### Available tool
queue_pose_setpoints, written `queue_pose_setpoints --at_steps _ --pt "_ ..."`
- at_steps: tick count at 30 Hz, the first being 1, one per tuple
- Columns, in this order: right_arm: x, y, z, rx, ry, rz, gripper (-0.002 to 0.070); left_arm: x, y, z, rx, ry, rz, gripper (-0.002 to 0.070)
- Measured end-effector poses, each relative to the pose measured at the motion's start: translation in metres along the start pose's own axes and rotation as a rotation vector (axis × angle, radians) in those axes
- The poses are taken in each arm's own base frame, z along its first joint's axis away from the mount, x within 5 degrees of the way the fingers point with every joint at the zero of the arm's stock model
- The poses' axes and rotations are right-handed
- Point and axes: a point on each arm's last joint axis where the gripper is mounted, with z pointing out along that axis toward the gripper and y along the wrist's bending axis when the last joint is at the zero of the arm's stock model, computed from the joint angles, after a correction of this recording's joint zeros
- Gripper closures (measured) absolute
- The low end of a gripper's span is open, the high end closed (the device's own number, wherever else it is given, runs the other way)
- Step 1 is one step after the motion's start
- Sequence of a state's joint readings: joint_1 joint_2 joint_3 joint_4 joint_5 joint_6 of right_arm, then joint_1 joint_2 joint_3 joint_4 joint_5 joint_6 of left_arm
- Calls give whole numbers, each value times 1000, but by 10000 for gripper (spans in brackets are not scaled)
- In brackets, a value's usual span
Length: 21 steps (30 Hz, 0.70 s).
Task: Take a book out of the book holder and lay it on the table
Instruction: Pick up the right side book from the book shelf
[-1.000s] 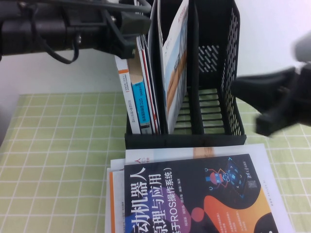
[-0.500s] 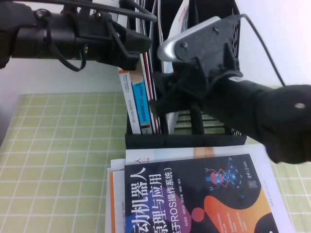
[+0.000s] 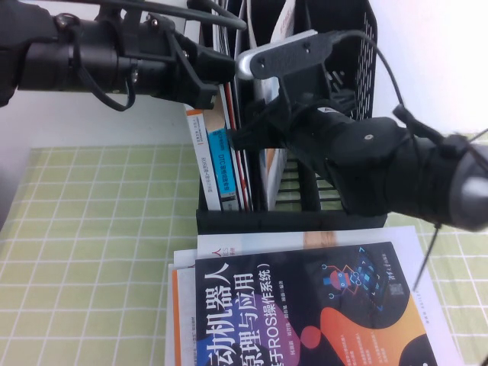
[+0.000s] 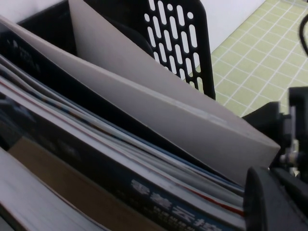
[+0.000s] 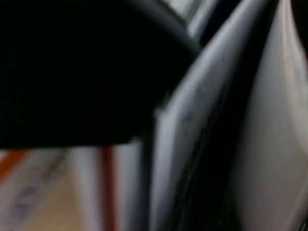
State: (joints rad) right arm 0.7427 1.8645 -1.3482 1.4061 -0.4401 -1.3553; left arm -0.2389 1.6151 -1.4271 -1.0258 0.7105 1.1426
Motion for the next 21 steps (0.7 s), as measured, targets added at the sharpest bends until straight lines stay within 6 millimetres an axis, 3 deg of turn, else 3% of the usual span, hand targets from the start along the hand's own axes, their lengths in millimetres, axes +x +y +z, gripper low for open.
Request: queue_pose_setpoints --at_steps 4,7,9,11,13,17,21 --pt "22 -7 25 -10 77 31 275 0 0 0 -1 1 -23 676" --pt "24 -8 30 -38 89 37 313 0 0 0 -1 0 -31 676" --pt "24 -8 30 -57 92 33 407 0 0 0 -1 1 -34 676" --pt "20 -8 29 -74 86 13 545 0 0 0 -1 1 -37 676" --pt "16 -11 25 -76 77 -2 615 0 0 0 -1 1 -45 676" --pt "-13 -19 0 -79 2 -26 661 0 0 0 -1 1 -47 676" --pt "-62 -32 -46 -82 -135 -37 666 -1 -1 0 15 -9 -68 676"
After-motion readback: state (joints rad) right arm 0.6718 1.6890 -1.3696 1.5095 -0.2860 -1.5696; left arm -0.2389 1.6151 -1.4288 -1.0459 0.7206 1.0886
